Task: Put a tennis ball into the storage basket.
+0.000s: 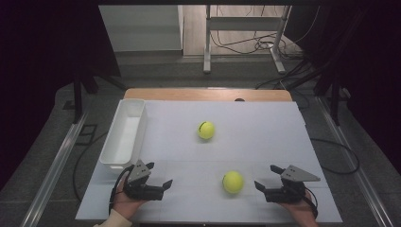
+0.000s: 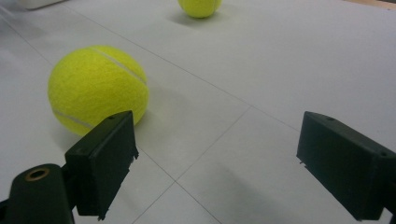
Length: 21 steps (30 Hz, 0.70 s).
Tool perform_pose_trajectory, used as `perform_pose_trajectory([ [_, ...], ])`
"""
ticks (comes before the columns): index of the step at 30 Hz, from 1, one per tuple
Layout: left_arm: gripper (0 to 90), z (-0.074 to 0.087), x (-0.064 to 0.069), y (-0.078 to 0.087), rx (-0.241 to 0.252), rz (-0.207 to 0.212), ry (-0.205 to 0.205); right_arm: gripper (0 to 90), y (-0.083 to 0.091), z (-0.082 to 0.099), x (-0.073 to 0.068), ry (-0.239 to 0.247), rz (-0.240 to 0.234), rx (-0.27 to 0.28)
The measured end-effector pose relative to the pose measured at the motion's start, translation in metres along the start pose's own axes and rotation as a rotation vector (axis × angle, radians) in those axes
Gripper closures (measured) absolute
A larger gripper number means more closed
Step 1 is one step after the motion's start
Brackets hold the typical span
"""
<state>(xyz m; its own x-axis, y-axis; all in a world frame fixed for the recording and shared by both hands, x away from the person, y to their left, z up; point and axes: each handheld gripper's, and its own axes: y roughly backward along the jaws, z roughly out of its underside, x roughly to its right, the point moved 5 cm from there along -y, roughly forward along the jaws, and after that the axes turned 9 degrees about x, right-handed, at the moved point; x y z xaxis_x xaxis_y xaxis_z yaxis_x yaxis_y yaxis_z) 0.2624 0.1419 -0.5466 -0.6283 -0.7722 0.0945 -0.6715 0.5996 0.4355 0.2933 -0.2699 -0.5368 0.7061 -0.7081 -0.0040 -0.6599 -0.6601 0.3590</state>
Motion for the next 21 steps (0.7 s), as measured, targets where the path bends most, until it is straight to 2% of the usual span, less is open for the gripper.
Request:
perform_pose_trajectory([
  [21,7.1,-0.019,0.004,-0.014,-0.013,0.022,0.011,13.1,0.001,-0.002,-0.001,0.005,-0.004,0.015],
])
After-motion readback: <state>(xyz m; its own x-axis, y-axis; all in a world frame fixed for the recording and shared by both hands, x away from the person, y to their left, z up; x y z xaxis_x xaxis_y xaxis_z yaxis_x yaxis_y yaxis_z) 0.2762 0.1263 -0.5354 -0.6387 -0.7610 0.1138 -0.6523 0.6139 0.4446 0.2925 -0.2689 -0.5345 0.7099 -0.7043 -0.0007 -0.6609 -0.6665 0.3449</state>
